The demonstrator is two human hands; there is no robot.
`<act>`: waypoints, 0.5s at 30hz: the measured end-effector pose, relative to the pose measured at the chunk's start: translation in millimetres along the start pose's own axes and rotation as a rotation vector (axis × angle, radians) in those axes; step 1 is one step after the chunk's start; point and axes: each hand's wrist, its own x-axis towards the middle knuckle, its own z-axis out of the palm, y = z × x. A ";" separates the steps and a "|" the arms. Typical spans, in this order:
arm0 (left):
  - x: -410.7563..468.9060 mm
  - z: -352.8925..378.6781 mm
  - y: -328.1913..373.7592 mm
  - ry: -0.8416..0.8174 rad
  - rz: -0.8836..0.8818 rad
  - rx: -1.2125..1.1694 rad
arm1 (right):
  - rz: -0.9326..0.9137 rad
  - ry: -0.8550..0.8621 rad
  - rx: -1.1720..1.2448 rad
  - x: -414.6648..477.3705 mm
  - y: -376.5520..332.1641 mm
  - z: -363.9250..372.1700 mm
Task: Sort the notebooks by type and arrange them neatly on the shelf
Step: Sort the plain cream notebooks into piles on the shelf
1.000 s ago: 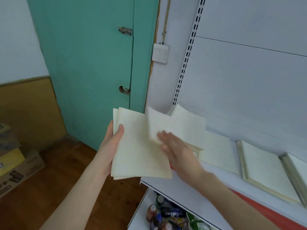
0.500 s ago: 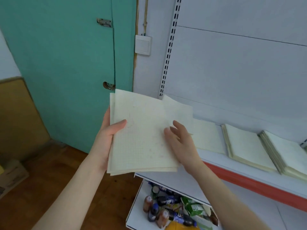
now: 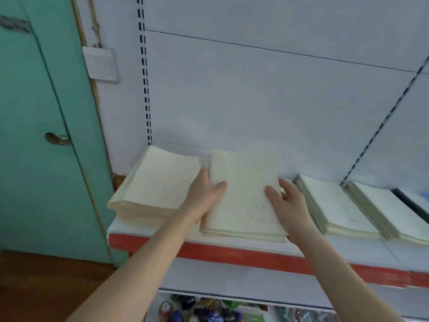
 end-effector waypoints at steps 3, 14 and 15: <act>27.9 31.1 -10.8 0.052 -0.043 0.172 | 0.038 -0.021 -0.069 36.7 18.7 -1.2; 70.3 75.7 -60.5 0.262 -0.192 0.668 | 0.097 -0.152 -0.367 105.0 83.0 42.8; 70.0 76.5 -62.5 0.264 -0.217 0.690 | 0.093 -0.172 -0.401 105.3 86.1 44.6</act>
